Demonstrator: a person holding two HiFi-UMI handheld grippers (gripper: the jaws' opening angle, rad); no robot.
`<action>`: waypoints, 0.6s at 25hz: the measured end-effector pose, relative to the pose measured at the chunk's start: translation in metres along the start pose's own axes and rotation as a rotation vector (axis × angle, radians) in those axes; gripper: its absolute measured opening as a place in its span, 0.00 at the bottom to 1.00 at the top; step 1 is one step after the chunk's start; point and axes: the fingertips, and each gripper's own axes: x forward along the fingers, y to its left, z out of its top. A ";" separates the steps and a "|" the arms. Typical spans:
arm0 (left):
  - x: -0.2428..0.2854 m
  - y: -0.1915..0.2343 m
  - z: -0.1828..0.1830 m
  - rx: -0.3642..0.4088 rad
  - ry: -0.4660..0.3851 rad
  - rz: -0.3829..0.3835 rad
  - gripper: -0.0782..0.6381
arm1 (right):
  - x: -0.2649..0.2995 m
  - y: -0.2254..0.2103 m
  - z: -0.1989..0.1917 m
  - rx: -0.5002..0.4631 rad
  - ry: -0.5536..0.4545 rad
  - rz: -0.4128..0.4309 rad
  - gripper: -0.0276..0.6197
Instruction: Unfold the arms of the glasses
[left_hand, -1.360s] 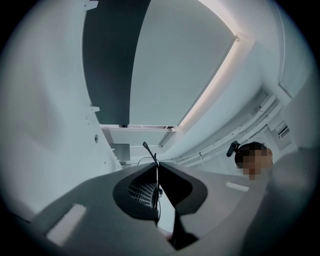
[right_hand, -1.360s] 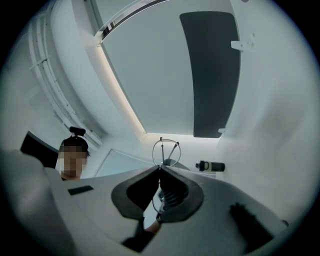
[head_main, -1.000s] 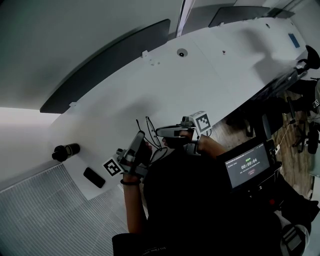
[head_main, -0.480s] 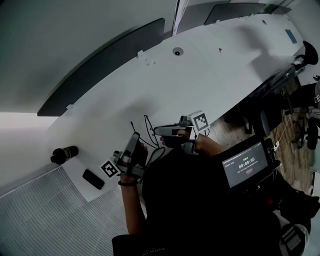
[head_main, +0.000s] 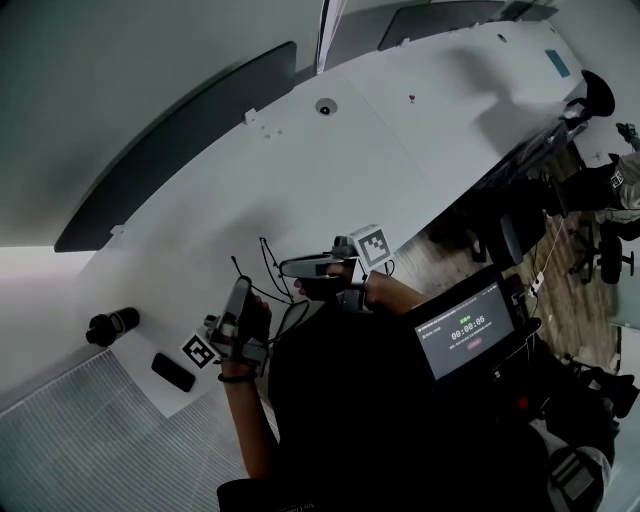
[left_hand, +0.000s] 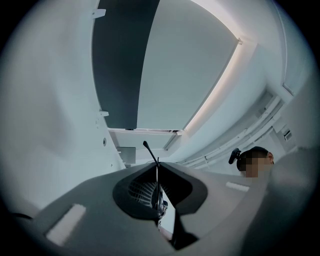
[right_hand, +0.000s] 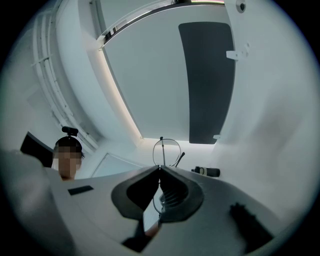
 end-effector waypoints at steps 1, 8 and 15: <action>0.000 0.000 0.000 -0.001 0.000 0.000 0.14 | -0.001 -0.001 0.000 0.000 -0.002 -0.007 0.06; 0.000 0.001 -0.001 0.000 -0.002 0.002 0.14 | 0.001 0.005 0.005 -0.004 -0.033 0.014 0.06; 0.000 -0.002 0.001 0.006 -0.020 -0.003 0.14 | -0.002 0.002 0.007 -0.002 -0.047 0.006 0.06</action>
